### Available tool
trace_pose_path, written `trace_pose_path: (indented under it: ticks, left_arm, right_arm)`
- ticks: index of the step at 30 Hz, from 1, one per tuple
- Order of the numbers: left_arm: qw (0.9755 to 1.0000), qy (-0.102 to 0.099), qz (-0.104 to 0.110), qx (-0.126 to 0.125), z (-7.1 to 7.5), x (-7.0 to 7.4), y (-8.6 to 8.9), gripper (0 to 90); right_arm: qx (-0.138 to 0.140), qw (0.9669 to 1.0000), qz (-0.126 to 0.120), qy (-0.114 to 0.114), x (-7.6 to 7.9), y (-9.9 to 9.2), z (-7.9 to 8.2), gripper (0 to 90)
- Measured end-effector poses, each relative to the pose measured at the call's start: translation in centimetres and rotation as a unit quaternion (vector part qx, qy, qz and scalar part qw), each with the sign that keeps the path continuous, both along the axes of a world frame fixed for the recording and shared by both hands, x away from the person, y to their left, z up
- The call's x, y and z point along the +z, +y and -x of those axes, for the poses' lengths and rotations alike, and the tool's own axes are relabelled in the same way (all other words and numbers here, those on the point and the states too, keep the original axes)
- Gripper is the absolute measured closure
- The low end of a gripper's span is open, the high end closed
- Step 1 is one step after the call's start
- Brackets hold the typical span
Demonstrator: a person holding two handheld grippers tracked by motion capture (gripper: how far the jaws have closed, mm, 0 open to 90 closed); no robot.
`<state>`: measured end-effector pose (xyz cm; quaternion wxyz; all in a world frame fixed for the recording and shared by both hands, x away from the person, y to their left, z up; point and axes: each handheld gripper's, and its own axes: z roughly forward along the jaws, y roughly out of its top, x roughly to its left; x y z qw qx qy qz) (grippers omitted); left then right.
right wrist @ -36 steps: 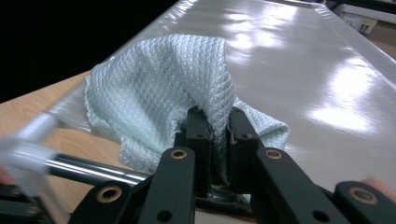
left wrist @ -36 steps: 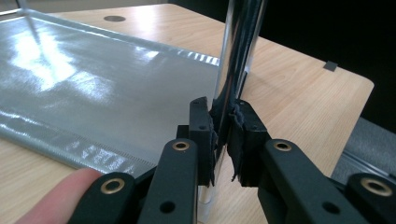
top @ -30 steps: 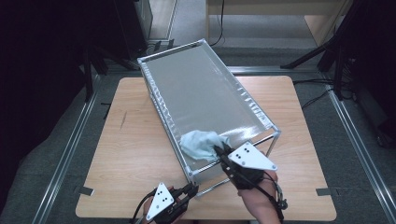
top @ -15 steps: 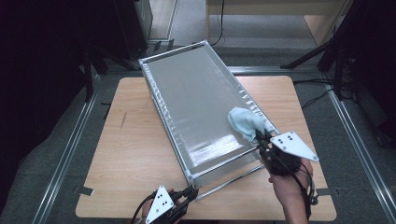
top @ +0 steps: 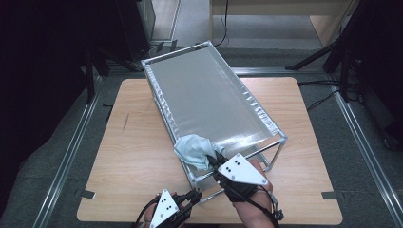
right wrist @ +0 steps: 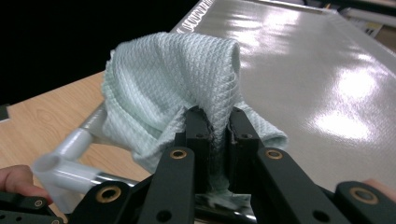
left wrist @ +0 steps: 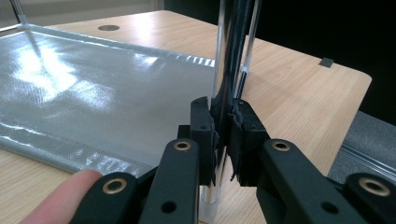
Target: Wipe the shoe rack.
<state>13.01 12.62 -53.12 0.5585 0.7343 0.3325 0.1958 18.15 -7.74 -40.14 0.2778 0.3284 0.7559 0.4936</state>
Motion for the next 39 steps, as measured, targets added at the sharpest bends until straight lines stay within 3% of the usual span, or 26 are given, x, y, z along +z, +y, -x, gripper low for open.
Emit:
trace_pose_path:
  ticks: [2, 5, 7, 10, 11, 12, 13, 15, 19, 22, 23, 24, 27, 29, 32, 35, 36, 38, 39]
  left_arm:
    - [1.0, 0.0, -0.001, 0.0, 0.0, 0.0, 0.0, 82.0]
    - [1.0, 0.002, -0.001, 0.001, 0.0, 0.0, 0.0, 82.0]
    - [1.0, 0.001, -0.004, 0.004, 0.0, 0.1, 0.1, 82.0]
    - [1.0, 0.002, -0.004, 0.004, 0.0, 0.1, 0.1, 82.0]
    - [1.0, 0.002, -0.004, 0.004, 0.0, 0.1, 0.1, 82.0]
    - [1.0, 0.003, -0.001, 0.003, 0.0, 0.1, 0.0, 82.0]
    - [1.0, 0.004, -0.001, 0.004, -0.1, 0.1, 0.0, 82.0]
    - [1.0, 0.006, 0.0, 0.003, -0.1, 0.1, 0.0, 82.0]
    - [1.0, 0.008, -0.001, 0.004, -0.1, 0.1, 0.0, 81.9]
    - [1.0, 0.008, 0.001, 0.004, -0.2, 0.1, 0.0, 81.8]
    - [1.0, 0.008, 0.001, 0.004, -0.2, 0.1, 0.0, 81.8]
    - [1.0, 0.007, 0.002, 0.003, -0.2, 0.1, 0.0, 81.8]
    - [1.0, 0.007, 0.002, 0.005, -0.1, 0.1, 0.1, 81.8]
    - [1.0, 0.007, 0.003, 0.004, -0.1, 0.1, 0.1, 81.8]
    - [1.0, 0.005, 0.0, 0.004, -0.2, 0.1, 0.1, 81.8]
    - [1.0, 0.006, 0.0, 0.004, -0.2, 0.1, 0.1, 81.8]
    - [1.0, 0.007, 0.002, 0.004, -0.2, 0.1, 0.1, 81.7]
    - [1.0, 0.007, 0.003, 0.003, -0.2, 0.1, 0.1, 81.7]
    - [1.0, 0.007, 0.003, 0.003, -0.2, 0.1, 0.1, 81.7]
  right_arm:
    - [0.001, 1.0, -0.007, 0.007, 0.0, -0.5, -0.3, 82.4]
    - [-0.043, 0.9991, -0.001, 0.0, 0.1, -2.9, -1.6, 82.2]
    - [-0.073, 0.9973, -0.001, -0.001, 0.2, -4.8, -2.4, 82.1]
    - [-0.112, 0.9934, -0.022, 0.007, 0.2, -7.8, -3.5, 81.8]
    - [-0.112, 0.9934, -0.022, 0.007, 0.2, -7.8, -3.5, 81.8]
    - [-0.128, 0.9912, -0.032, 0.009, 0.1, -9.1, -3.9, 81.5]
    - [-0.129, 0.9909, -0.037, 0.01, 0.1, -9.2, -3.9, 81.7]
    - [-0.137, 0.9902, -0.025, 0.002, -0.1, -8.3, -3.6, 81.8]
    - [-0.093, 0.9955, -0.014, 0.002, -0.3, -5.3, -2.5, 81.9]
    - [-0.053, 0.9984, -0.018, 0.005, -0.4, -3.0, -1.5, 81.8]
    - [-0.053, 0.9984, -0.018, 0.005, -0.4, -3.0, -1.5, 81.8]
    - [-0.019, 0.9997, -0.018, 0.0, -0.3, -1.4, -0.6, 81.6]
    - [0.017, 0.9997, -0.015, -0.005, -0.3, 0.1, 0.2, 81.4]
    - [0.02, 0.9997, -0.01, -0.01, -0.3, 0.3, 0.4, 81.3]
    - [0.024, 0.9993, -0.027, 0.005, -0.1, -0.8, -0.2, 81.2]
    - [0.004, 0.9996, -0.027, 0.005, 0.1, -2.0, -0.5, 81.2]
    - [-0.024, 0.9995, -0.021, -0.004, 0.6, -3.7, -0.9, 81.1]
    - [-0.054, 0.9982, 0.005, -0.026, 0.9, -5.0, -1.1, 80.9]
    - [-0.054, 0.9982, 0.005, -0.026, 0.9, -5.0, -1.1, 80.9]
